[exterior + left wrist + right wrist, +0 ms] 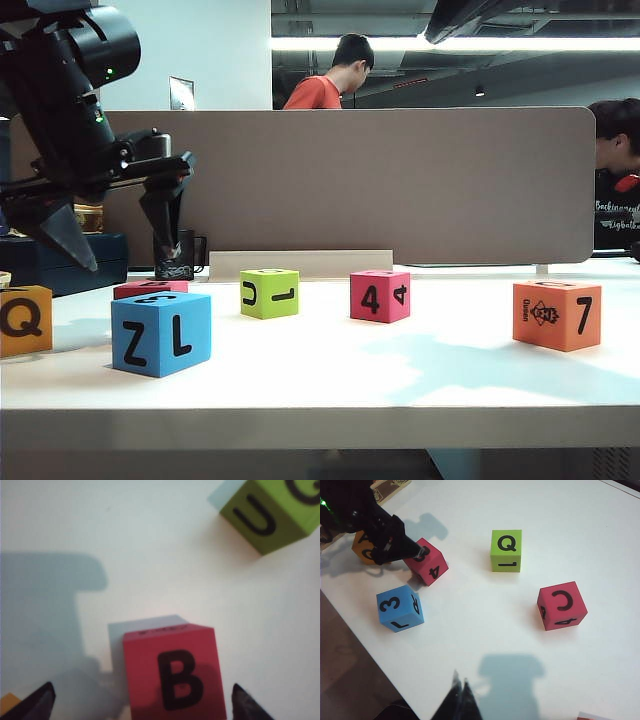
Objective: Select the appropriate blocks from the scattered letter blocks on the table and arrange them in a row to spell out "ABCD".
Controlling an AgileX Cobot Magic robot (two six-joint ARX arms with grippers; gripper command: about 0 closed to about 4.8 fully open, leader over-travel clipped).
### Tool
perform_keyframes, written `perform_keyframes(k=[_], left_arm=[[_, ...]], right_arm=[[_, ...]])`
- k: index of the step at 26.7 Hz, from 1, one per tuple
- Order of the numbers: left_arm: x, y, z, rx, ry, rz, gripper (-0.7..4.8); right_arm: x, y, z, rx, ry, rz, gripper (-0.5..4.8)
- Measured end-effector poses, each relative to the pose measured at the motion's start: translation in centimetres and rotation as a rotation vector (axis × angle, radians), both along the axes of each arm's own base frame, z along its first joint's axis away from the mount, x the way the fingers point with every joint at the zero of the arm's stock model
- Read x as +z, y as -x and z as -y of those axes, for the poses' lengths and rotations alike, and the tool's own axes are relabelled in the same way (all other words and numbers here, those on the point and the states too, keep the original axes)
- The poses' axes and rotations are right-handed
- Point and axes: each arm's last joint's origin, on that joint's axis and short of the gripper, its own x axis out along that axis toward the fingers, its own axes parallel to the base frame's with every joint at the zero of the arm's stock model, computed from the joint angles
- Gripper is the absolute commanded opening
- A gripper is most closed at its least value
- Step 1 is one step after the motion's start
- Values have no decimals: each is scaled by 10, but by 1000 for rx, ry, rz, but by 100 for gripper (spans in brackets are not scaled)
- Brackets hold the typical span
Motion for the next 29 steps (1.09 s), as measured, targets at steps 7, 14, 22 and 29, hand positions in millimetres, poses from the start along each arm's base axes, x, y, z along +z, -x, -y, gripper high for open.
perform_keyframes(k=[7, 14, 22, 29], left_arm=[[-10, -1, 10, -25, 25, -38, 466], [-27, -8, 16, -33, 12, -71, 317], [-30, -9, 23, -70, 44, -67, 298], [-24, -5, 57, -137, 100, 27, 267]], right_arm=[[0, 0, 0, 1, 25, 21, -2], [0, 0, 0, 1, 25, 21, -2], [-1, 0, 1, -18, 47, 14, -2], [-3, 1, 2, -18, 58, -5, -2]])
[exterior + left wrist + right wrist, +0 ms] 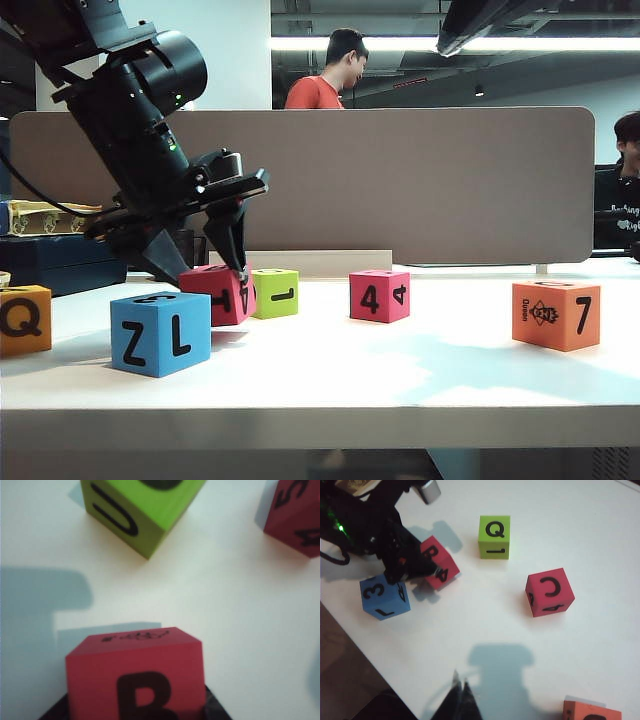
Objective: Select the appropriate blocks from the scattered letter blocks on the table and arrange them in a row to spell out "ABCD".
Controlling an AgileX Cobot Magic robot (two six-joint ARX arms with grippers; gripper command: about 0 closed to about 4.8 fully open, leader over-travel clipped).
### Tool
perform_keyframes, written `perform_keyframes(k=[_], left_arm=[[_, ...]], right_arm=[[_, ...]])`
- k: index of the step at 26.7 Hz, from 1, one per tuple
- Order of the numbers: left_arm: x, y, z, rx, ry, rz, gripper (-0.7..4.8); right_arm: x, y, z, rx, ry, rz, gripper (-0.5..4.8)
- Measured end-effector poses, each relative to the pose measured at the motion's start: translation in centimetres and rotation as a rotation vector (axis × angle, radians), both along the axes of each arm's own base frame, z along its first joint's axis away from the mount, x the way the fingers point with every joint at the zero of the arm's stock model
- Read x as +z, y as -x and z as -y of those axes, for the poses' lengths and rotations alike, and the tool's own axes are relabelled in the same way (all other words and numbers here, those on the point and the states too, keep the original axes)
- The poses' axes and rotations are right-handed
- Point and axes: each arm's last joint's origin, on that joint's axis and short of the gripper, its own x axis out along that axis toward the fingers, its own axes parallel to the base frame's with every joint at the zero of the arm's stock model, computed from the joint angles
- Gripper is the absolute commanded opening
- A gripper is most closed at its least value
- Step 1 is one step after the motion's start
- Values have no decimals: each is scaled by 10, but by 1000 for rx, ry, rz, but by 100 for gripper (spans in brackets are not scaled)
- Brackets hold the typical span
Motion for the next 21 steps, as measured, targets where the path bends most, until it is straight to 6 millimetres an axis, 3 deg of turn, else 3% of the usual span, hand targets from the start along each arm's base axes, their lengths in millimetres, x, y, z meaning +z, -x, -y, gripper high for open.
perform_keyframes(k=[8, 13, 16, 19, 21], left_arm=[[-14, -6, 5, 27, 2, -16, 285], [-15, -6, 8, 15, 9, -19, 383], [-17, -4, 10, 4, 11, -28, 394], [-16, -4, 11, -2, 14, -27, 479], [-14, -4, 11, -10, 5, -29, 479]], right_arm=[[-2, 1, 1, 0, 10, -17, -2], [-2, 1, 1, 1, 13, -20, -2], [-2, 1, 1, 1, 12, -20, -2], [-2, 1, 1, 2, 13, -19, -2], [-2, 1, 1, 2, 13, -19, -2]])
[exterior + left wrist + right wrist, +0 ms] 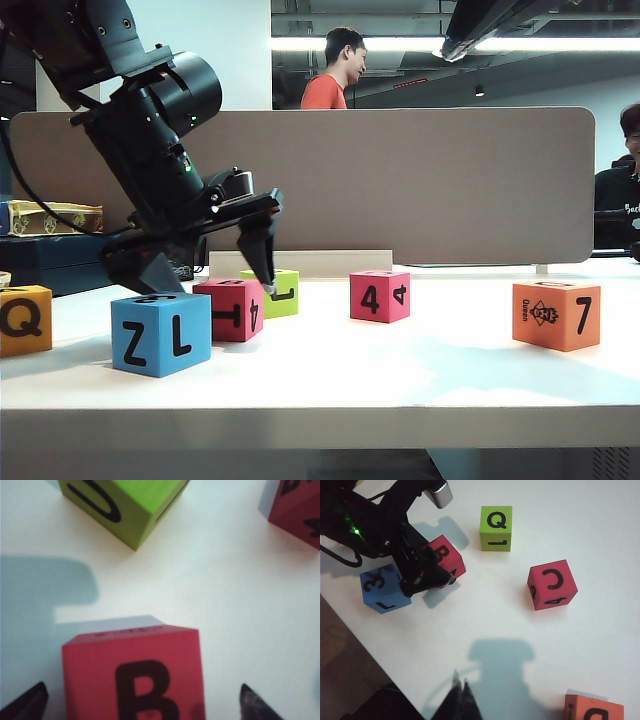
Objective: Select the appropriate blocks from the scattered letter blocks on the table and arrange them in a row to spell out "ABCD".
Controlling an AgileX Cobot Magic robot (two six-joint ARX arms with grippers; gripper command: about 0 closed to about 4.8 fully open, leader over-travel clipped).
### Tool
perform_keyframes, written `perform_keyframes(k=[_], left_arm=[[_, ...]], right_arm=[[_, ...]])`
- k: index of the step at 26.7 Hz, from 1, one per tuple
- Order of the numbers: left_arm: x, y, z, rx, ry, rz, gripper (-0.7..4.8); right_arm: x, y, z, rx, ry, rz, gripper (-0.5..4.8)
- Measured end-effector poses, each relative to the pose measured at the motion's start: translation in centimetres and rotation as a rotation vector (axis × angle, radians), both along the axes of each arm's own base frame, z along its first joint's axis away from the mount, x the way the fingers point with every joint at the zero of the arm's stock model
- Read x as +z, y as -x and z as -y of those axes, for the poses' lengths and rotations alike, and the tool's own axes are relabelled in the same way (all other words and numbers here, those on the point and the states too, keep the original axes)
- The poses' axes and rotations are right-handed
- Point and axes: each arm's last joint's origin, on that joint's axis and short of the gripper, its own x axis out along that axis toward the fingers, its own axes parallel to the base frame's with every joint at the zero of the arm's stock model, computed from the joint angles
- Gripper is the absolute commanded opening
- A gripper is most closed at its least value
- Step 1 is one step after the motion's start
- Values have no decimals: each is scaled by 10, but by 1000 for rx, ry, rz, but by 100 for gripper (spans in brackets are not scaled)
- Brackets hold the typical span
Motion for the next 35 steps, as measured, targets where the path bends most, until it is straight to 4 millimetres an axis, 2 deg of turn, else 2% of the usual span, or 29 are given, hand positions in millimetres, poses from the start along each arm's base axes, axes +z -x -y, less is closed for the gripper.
perform_keyframes(k=[6, 9, 12, 17, 26, 32, 35], left_arm=[[47, -17, 5, -25, -88, 107, 479], [67, -22, 9, -49, -80, 146, 479], [76, -20, 22, -140, -66, 201, 479], [77, -16, 36, -247, -89, 264, 429], [59, -31, 43, -292, -63, 285, 430], [44, -34, 58, -358, -43, 300, 430], [43, -39, 70, -382, -41, 311, 431]], right_arm=[[0, 0, 0, 0, 0, 0, -2], [0, 0, 1, -17, 17, 10, -2], [0, -1, 1, -25, 39, 25, -2], [-1, -3, 4, -90, 106, 62, -1], [-1, -4, 6, -149, 169, 96, -1], [4, -3, 7, -149, 170, 94, -1], [10, -2, 7, -150, 164, 105, -1]])
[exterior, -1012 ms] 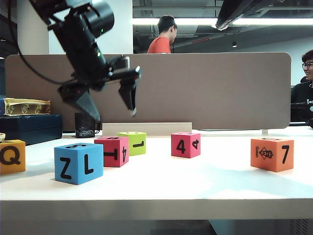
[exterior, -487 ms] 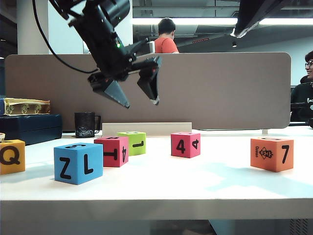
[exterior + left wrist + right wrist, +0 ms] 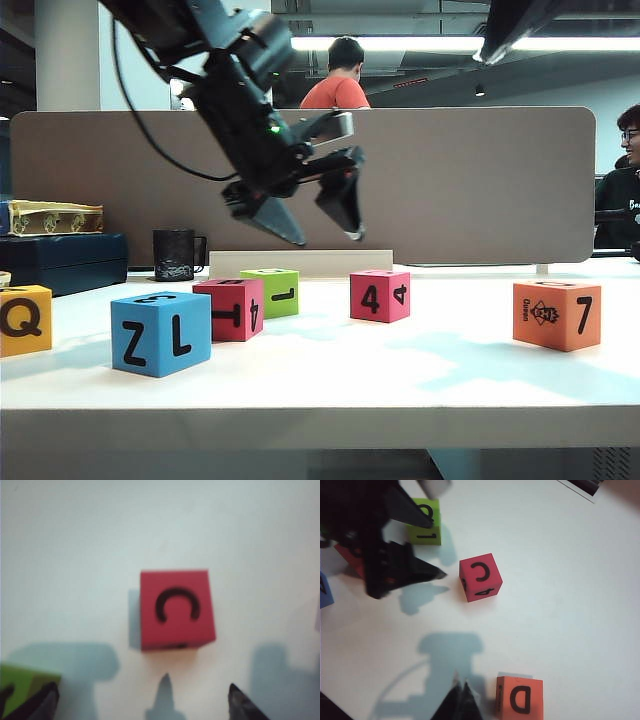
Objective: Select the appropriate blocks from the scattered letter blocks on the table and arrange them in a row to spell out "ABCD".
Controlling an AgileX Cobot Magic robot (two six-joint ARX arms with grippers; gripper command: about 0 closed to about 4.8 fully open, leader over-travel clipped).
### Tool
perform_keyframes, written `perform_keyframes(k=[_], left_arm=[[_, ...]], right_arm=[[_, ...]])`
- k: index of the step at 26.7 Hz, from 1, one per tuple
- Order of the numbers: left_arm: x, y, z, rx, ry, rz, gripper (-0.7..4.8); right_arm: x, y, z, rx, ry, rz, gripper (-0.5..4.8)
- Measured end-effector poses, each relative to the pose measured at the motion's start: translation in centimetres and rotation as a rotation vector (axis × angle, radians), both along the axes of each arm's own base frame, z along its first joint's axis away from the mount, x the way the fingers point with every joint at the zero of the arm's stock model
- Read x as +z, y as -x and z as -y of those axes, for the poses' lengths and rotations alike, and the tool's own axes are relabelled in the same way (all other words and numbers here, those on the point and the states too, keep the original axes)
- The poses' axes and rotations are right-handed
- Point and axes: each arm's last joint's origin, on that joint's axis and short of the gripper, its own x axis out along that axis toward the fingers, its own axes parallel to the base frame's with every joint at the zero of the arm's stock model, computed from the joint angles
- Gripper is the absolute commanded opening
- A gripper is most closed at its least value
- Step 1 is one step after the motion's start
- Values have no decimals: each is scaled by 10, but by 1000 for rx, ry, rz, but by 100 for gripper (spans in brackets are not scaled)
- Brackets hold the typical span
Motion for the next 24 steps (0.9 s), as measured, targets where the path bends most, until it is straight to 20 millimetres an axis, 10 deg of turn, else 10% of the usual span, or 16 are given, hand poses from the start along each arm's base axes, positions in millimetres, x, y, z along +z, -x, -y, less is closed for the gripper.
perform_keyframes(k=[8, 24], left_arm=[[4, -20, 36, -54, 2, 22, 479], [-30, -34, 49, -69, -22, -38, 479]], right_arm=[[-2, 2, 1, 2, 16, -28, -1], [-3, 3, 1, 2, 21, -38, -1]])
